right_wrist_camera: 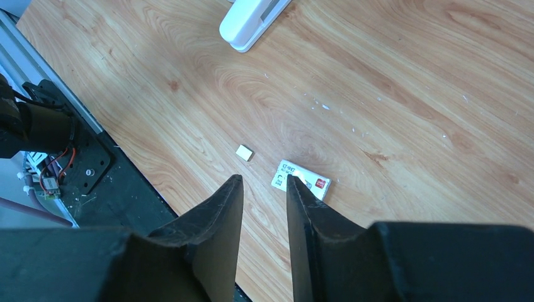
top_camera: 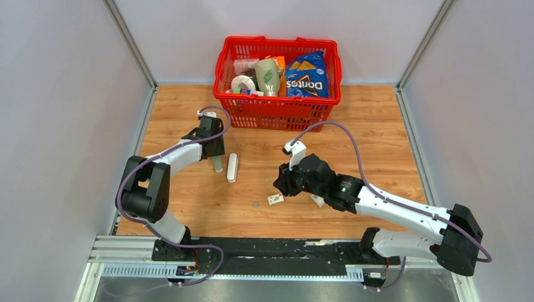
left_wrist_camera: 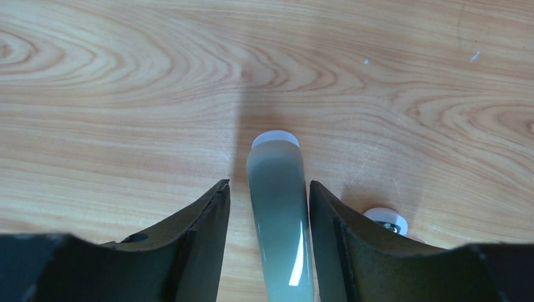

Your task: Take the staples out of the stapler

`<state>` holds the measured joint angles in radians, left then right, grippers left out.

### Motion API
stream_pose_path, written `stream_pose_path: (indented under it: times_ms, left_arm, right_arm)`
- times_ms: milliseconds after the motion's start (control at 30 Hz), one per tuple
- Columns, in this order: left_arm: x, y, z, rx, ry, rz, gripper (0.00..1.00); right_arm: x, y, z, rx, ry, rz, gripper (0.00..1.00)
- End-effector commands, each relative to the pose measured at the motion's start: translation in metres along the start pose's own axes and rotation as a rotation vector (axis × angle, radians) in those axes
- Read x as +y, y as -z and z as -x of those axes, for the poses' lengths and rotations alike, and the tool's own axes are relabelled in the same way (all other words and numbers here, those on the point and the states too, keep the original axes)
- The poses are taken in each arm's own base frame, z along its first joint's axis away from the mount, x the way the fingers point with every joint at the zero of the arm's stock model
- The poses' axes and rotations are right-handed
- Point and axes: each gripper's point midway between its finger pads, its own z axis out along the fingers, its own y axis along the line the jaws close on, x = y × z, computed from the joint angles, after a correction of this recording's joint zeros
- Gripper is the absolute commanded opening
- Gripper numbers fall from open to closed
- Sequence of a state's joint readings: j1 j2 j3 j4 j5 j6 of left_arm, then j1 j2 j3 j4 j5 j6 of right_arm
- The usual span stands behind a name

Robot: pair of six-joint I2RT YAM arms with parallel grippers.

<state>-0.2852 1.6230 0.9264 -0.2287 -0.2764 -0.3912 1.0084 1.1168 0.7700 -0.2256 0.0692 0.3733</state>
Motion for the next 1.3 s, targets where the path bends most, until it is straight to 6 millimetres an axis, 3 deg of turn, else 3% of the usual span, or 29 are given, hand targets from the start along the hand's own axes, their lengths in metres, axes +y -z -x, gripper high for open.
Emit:
stream_pose_path:
  times_ms: [0, 133, 267, 600, 867, 1267]
  left_arm:
    - [0.004, 0.025, 0.025, -0.07, 0.015, -0.006, 0.59]
    - [-0.007, 0.049, 0.038, -0.119, 0.021, -0.099, 0.61]
    - [-0.02, 0.068, 0.039, -0.118, 0.025, -0.201, 0.61]
    - [-0.051, 0.084, 0.008, -0.042, -0.044, -0.331, 0.61]
    - [-0.073, 0.085, -0.014, -0.015, -0.178, -0.278, 0.61]
    - [-0.07, 0.07, -0.016, -0.008, -0.235, -0.229, 0.61]
  right_arm:
    - [0.006, 0.001, 0.015, -0.053, -0.018, 0.021, 0.35]
    - [0.006, 0.003, 0.015, -0.051, -0.017, 0.021, 0.36]
    - [0.004, 0.003, 0.012, -0.044, -0.009, 0.014, 0.38]
    - [-0.001, 0.01, 0.015, -0.046, 0.002, -0.014, 0.47]
    - [-0.005, 0.018, 0.019, -0.055, 0.015, -0.04, 0.56]
    - [-0.009, 0.016, 0.014, -0.048, 0.008, -0.053, 0.7]
